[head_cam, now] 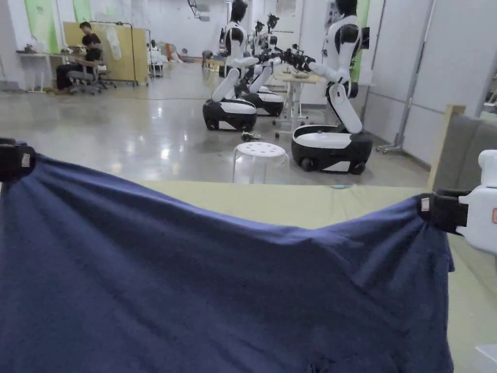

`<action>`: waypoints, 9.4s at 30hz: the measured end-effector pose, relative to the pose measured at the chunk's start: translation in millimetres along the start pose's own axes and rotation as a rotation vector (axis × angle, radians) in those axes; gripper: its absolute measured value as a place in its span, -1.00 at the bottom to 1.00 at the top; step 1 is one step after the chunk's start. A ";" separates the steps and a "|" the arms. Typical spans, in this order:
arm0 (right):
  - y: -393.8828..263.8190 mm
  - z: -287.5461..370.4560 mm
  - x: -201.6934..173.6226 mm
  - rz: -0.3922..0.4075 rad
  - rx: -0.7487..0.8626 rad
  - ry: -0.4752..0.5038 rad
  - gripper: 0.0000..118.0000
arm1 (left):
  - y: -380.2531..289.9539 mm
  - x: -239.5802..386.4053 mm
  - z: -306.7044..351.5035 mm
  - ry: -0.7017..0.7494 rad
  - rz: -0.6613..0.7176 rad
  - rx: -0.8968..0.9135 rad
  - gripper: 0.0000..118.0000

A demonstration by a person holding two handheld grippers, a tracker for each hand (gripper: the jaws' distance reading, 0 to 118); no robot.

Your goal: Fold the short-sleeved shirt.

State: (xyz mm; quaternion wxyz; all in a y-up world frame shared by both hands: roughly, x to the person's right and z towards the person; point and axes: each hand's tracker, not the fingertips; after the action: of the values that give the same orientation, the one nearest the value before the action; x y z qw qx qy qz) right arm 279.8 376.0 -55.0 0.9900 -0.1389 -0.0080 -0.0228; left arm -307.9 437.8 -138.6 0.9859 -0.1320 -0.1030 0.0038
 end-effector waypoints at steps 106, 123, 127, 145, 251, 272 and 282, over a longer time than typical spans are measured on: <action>-248.6 99.3 -40.5 -0.222 -0.535 -0.094 0.37 | -324.2 -27.8 119.4 -0.072 0.250 -0.256 0.40; -252.8 122.6 -110.6 0.015 -0.143 0.140 0.59 | -253.7 129.9 164.8 0.104 -0.045 0.013 0.40; -256.2 111.2 -118.4 0.086 -0.155 0.151 0.47 | -257.1 131.8 162.7 0.088 -0.081 0.021 0.40; -227.5 112.2 -82.6 -0.029 -0.128 0.034 -1.00 | -243.9 127.7 152.2 0.035 -0.047 0.044 -0.86; -164.7 -148.7 -17.5 -0.201 -0.399 0.014 -0.90 | -248.5 -53.8 -99.0 0.100 0.150 -0.442 -0.80; -123.0 -104.6 -36.7 0.014 -0.170 0.045 0.31 | -187.3 -0.6 11.0 0.050 0.083 0.001 0.31; -146.6 55.0 -102.5 0.099 0.026 0.058 -0.27 | -181.3 99.2 150.9 0.063 -0.125 0.202 0.30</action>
State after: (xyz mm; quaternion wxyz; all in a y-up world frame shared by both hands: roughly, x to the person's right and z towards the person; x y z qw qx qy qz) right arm 169.9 254.7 35.8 0.9915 -0.1256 0.0274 0.0221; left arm -245.2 305.4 71.2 0.9952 -0.0255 -0.0793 -0.0514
